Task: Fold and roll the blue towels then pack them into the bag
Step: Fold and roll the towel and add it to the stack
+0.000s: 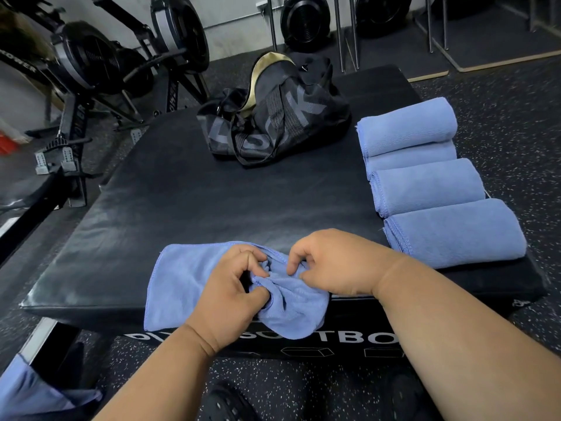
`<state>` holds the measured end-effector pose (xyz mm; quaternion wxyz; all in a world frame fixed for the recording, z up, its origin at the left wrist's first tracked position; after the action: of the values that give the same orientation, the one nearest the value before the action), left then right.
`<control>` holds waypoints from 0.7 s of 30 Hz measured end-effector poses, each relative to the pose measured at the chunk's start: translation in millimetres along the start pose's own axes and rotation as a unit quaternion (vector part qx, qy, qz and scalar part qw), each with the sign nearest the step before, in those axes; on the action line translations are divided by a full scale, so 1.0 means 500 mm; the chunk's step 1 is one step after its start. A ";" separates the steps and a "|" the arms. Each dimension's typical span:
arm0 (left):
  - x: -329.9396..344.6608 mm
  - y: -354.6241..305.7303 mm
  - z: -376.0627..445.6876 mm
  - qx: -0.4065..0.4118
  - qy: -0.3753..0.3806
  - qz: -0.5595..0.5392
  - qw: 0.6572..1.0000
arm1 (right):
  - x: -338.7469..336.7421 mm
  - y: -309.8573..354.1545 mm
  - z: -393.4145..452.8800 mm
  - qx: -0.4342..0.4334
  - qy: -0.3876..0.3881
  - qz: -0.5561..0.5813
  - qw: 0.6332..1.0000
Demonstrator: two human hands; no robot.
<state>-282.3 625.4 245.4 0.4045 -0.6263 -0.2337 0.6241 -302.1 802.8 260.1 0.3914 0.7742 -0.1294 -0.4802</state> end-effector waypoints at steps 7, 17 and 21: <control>-0.001 -0.005 -0.002 0.010 0.004 -0.021 1.000 | -0.016 -0.007 0.012 -0.033 -0.053 -0.014 0.998; 0.002 -0.007 -0.004 -0.024 0.015 -0.091 0.995 | -0.043 -0.037 0.015 -0.019 -0.119 0.354 0.928; 0.003 -0.013 -0.004 -0.019 0.014 -0.066 0.998 | -0.031 -0.010 0.008 -0.032 -0.072 0.229 0.970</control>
<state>-278.9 629.5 249.5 0.4366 -0.6257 -0.2805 0.5824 -314.2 813.2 265.4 0.5057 0.6740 -0.3158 -0.4362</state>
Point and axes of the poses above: each hand's wrist, its own z-axis towards the middle knuckle, its own x-axis out of the palm, y = z × x, the point moved 8 cm from there along z, towards the middle knuckle, and after that the axes turned 6 degrees about z, right-handed, at the moved point
